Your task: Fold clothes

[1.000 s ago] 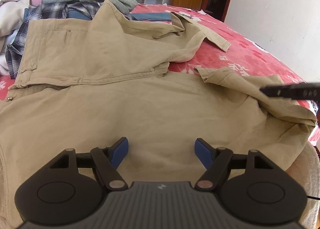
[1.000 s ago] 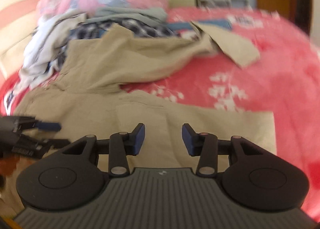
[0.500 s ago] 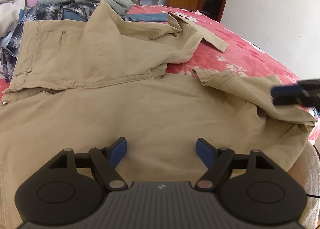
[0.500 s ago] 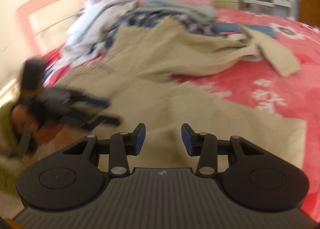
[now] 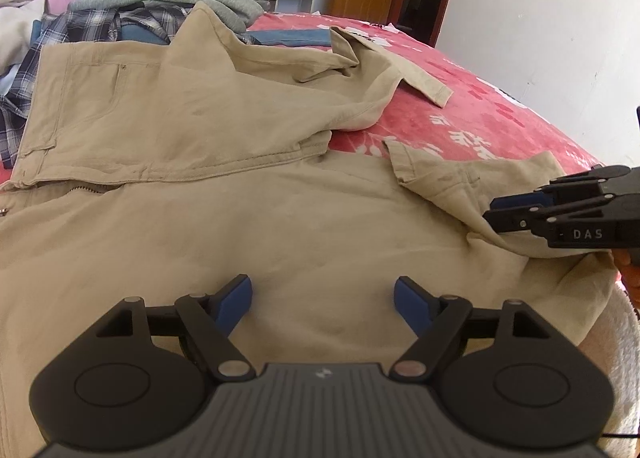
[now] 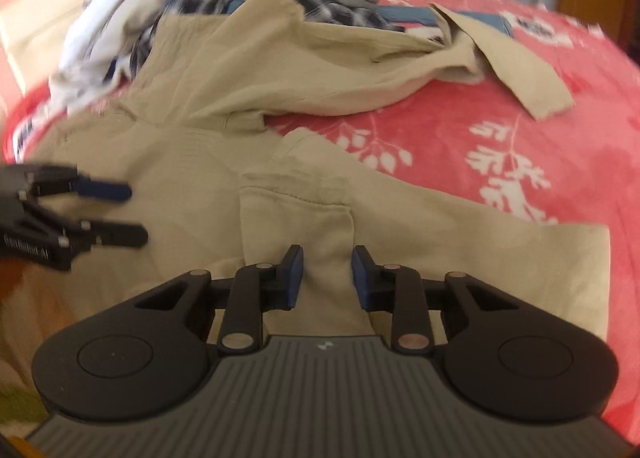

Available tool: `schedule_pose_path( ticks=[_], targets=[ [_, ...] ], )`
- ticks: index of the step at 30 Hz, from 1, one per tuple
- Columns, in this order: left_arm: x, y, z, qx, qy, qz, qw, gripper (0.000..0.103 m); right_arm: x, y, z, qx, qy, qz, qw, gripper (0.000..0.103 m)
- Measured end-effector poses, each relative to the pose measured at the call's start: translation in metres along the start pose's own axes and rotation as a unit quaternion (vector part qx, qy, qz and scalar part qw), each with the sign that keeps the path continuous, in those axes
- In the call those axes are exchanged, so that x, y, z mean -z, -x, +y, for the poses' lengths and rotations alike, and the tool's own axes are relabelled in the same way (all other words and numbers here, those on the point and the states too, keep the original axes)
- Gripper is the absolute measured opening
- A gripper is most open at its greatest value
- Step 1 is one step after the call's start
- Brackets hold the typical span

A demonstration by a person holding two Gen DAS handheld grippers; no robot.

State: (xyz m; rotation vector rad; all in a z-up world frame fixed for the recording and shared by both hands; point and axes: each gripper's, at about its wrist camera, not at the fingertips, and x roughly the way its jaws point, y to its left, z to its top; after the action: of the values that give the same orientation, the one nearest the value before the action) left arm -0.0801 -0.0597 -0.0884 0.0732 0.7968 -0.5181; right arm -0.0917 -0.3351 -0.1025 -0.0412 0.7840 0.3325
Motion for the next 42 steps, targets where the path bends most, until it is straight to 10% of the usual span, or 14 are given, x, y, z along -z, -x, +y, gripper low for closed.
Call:
schedule_pose_path(
  ticks=[7, 13, 17, 22, 27, 32, 37, 42],
  targets=[
    [0.000, 0.000, -0.003, -0.011, 0.002, 0.002, 0.9999, 0.080, 0.001, 0.009, 0.005, -0.018, 0.014, -0.028, 0.999, 0.005],
    [-0.006, 0.008, -0.003, -0.022, 0.027, 0.014, 0.9993, 0.079, 0.000, 0.113, -0.049, 0.061, -0.089, -0.206, 0.973, 0.004],
    [-0.005, 0.014, -0.002, -0.029, 0.035, 0.016, 0.9988, 0.079, 0.055, 0.218, -0.100, 0.162, -0.213, -0.323, 0.908, 0.004],
    [-0.002, 0.014, -0.004, -0.042, 0.028, 0.028, 0.9983, 0.079, 0.179, 0.243, -0.152, 0.279, -0.393, -0.321, 0.816, 0.003],
    [-0.003, 0.011, -0.010, -0.057, 0.017, 0.034, 0.9976, 0.079, 0.291, 0.192, -0.209, 0.233, -0.602, -0.268, 0.715, 0.000],
    [-0.002, 0.011, -0.014, -0.067, 0.016, 0.035, 0.9970, 0.079, 0.324, 0.192, -0.209, 0.157, -0.665, -0.341, 0.646, 0.003],
    [-0.003, 0.017, -0.016, -0.070, 0.013, 0.030, 0.9970, 0.079, 0.295, 0.216, -0.196, 0.162, -0.626, -0.361, 0.672, 0.004],
    [-0.011, 0.031, -0.012, -0.075, 0.019, 0.002, 0.9970, 0.079, 0.217, 0.230, -0.178, 0.168, -0.521, -0.340, 0.765, 0.004]
  ],
)
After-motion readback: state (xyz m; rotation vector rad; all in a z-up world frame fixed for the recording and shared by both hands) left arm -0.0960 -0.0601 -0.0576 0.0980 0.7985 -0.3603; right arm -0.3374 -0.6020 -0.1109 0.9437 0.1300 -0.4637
